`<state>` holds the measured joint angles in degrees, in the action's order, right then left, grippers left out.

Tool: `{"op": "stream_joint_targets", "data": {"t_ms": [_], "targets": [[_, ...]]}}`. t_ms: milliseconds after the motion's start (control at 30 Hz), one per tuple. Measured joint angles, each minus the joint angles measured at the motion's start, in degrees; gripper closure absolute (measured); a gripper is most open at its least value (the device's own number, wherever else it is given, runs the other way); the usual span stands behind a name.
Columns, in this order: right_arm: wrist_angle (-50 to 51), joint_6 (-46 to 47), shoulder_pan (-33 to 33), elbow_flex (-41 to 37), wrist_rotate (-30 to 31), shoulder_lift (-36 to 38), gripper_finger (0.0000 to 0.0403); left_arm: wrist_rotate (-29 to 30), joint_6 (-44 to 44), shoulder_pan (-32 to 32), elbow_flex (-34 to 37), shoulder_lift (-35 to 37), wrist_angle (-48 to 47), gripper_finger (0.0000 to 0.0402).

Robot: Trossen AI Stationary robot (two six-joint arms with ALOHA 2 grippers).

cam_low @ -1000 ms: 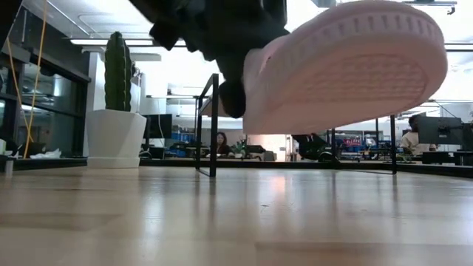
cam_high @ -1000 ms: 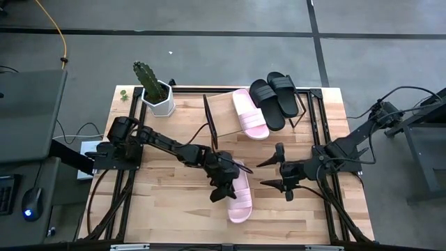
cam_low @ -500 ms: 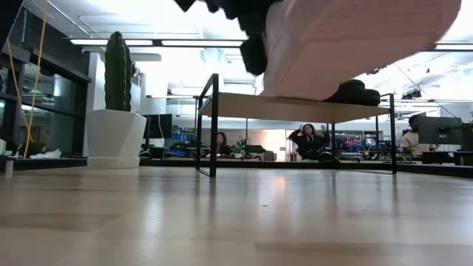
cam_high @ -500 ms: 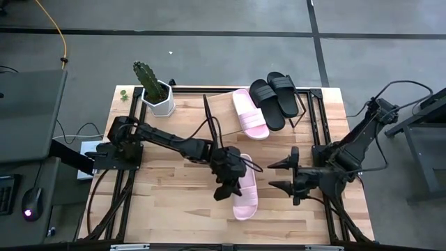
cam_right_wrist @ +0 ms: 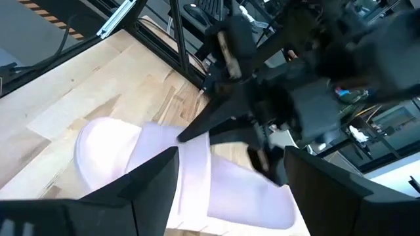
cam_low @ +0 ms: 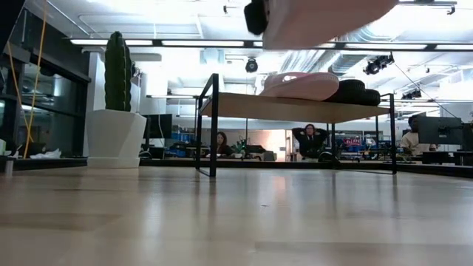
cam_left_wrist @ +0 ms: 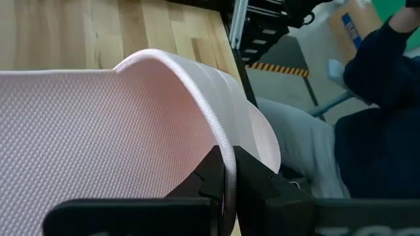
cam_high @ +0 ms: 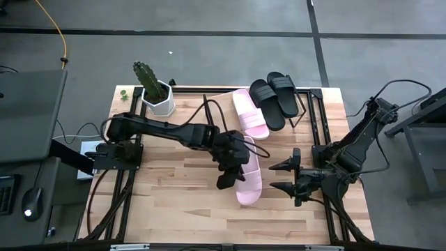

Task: Pick and place slides into the shelf
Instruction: Put the pink slide on the shelf

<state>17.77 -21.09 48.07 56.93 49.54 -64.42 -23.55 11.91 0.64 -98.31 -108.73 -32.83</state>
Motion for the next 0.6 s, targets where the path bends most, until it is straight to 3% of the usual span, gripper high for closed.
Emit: {"op": "stream_joint_targets", "data": {"t_ms": [467, 600], "targets": [[0.4, -3.2, 0.0, 0.0, 1.3, -0.5, 0.0137, 3.6, -2.4, -1.3, -16.0, 0.0, -16.8, 0.0392], [0.4, -6.8, 0.8, 0.0, 4.2, -1.7, 0.0137, 3.8, -1.0, -3.2, -19.4, 0.0, -20.6, 0.0392]]}}
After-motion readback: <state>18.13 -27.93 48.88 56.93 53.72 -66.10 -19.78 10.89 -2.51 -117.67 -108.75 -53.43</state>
